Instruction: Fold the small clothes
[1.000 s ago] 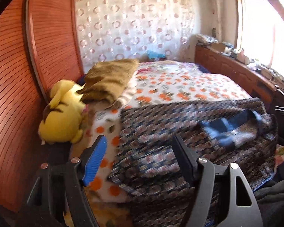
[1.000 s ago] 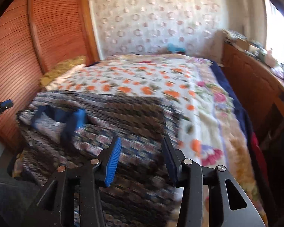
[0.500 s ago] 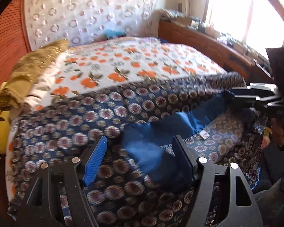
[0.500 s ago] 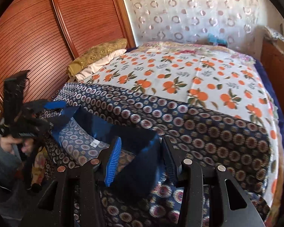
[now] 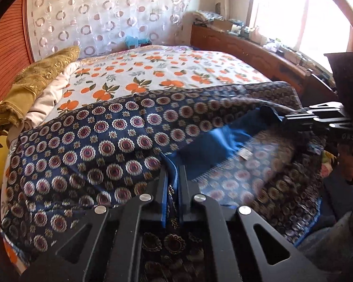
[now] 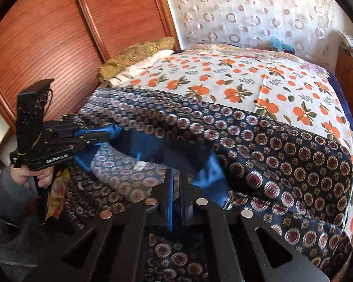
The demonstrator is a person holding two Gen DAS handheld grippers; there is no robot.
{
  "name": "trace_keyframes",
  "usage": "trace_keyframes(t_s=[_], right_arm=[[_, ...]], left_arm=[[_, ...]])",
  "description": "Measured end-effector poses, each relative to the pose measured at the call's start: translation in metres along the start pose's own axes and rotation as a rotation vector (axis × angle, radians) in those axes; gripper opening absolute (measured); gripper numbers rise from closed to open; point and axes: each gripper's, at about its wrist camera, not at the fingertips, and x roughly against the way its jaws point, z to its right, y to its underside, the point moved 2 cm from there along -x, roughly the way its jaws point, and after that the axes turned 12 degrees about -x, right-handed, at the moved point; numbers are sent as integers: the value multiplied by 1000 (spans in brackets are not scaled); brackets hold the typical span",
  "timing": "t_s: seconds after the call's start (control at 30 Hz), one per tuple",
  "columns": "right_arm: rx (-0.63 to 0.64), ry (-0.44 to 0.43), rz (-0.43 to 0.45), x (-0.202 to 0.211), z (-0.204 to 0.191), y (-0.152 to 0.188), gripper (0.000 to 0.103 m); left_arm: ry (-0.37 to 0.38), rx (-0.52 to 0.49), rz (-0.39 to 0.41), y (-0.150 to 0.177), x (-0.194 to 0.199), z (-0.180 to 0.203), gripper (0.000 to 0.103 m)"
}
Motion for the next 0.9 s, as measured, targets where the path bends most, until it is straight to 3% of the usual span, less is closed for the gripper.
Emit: trace_keyframes(t_s=[0.27,0.4,0.5,0.73,0.9], right_arm=[[45,52,75,24,1,-3,4],[27,53,69,15,5,-6,28],[9,72,46,2,10,-4,38],[-23,73,5,-14,14,-1,39],[-44,22,-20,-14,14,3,39]], left_arm=[[-8,-18,71,7,52,15,7],[-5,-13,76,17,66,20,7],[0,-12,63,29,67,22,7],[4,11,0,51,51,21,7],[20,26,-11,61,51,24,7]])
